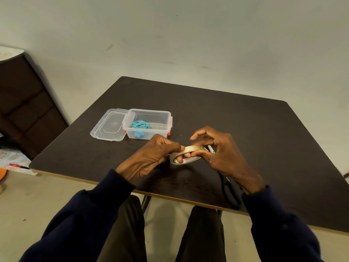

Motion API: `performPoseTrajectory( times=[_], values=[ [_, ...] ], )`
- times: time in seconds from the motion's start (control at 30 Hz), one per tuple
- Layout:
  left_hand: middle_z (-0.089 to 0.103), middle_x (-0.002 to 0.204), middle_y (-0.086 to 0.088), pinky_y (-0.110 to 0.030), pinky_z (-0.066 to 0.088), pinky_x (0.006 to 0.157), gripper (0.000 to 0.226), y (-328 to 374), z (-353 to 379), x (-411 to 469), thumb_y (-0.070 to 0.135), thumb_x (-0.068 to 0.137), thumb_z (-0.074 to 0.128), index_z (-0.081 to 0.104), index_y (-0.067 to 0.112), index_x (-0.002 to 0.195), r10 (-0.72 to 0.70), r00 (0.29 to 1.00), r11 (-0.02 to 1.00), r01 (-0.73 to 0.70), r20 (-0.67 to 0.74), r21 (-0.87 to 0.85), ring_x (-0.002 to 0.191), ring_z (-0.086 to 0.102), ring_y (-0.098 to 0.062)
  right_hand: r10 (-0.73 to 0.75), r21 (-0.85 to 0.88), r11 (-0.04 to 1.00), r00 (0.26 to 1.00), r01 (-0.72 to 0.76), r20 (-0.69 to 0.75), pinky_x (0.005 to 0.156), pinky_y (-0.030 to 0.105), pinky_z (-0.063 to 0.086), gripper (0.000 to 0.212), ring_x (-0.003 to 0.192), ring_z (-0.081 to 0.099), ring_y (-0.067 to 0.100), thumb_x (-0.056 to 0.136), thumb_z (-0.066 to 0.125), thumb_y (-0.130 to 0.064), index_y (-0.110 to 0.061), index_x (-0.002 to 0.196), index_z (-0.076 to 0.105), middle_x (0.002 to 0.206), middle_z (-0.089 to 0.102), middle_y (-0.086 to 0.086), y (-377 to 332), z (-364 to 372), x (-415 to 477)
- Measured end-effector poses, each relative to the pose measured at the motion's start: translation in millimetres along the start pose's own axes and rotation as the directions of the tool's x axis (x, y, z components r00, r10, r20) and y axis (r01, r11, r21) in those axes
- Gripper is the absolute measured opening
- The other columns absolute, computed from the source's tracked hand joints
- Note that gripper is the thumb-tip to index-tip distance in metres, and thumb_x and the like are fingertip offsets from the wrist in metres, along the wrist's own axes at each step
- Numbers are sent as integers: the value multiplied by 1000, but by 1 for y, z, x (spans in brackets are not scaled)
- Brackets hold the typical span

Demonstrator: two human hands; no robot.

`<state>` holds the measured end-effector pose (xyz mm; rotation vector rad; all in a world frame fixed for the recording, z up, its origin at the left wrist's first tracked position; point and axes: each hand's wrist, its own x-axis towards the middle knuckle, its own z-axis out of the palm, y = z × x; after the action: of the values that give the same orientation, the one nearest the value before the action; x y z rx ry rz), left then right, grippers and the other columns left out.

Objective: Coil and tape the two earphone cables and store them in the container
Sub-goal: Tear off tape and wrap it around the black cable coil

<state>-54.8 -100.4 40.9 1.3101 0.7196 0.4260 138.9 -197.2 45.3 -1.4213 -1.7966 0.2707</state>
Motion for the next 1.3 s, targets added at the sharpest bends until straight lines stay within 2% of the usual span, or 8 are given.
performPoseTrajectory(
  times=[0.13,0.3,0.47,0.67,0.87,1.03,1.17,1.3],
  values=[
    [76,78,-12,-22,59,70,27,0,1,-1,7,91,62,79,8,70,20,999,995,-17,29,-98,66,71,-15,-8,7,1000,1000,8,-21,87,30,60,42,96,73,2,78,84,-4,-10,114,63,104,75,2,-1,-2,2],
    [72,88,-19,-29,56,79,14,-8,-6,-3,16,86,69,80,6,85,75,988,972,-41,137,-232,74,66,-20,51,107,993,998,-48,-23,92,39,58,41,99,74,9,82,81,-8,-7,117,61,101,78,0,1,-2,-2],
    [69,92,-22,-31,55,82,20,-16,-10,-3,14,88,63,78,3,93,80,983,979,-47,163,-197,78,64,-20,111,179,979,993,-102,-43,89,46,59,32,98,74,12,80,81,-4,-6,108,65,100,76,-1,7,7,-8],
    [67,93,-24,-33,56,87,29,-18,-10,-3,4,96,49,78,2,95,110,979,982,-80,171,-170,79,66,-21,100,222,972,992,-82,-72,89,39,60,32,97,74,12,80,80,-3,-9,108,65,101,75,-1,10,9,-7],
    [68,99,-26,-36,56,88,28,-18,-9,-3,11,84,55,78,6,96,105,982,980,-76,156,-182,82,67,-22,98,275,959,991,-71,-88,88,35,60,30,95,75,16,82,78,-1,-1,109,64,101,76,8,18,9,-7],
    [67,76,-11,-34,56,83,21,-18,-5,-3,12,87,60,80,10,86,129,987,914,-79,101,-398,66,61,-12,99,370,927,992,-62,-80,86,33,60,33,94,75,20,80,80,1,-1,109,66,101,76,5,20,17,-1],
    [70,94,-12,-39,47,102,32,-16,-14,-6,9,93,51,59,-1,122,181,978,761,-73,103,-645,76,56,-13,152,538,838,987,-97,-60,79,33,62,29,84,76,31,82,76,-2,3,109,67,91,75,16,22,20,-1],
    [67,90,-10,-39,52,97,41,-15,-19,-8,11,93,51,46,1,133,170,982,802,-86,88,-592,75,60,-13,146,579,810,988,-90,-50,78,32,61,24,83,76,31,83,74,0,6,105,68,90,76,17,26,18,0]
  ],
)
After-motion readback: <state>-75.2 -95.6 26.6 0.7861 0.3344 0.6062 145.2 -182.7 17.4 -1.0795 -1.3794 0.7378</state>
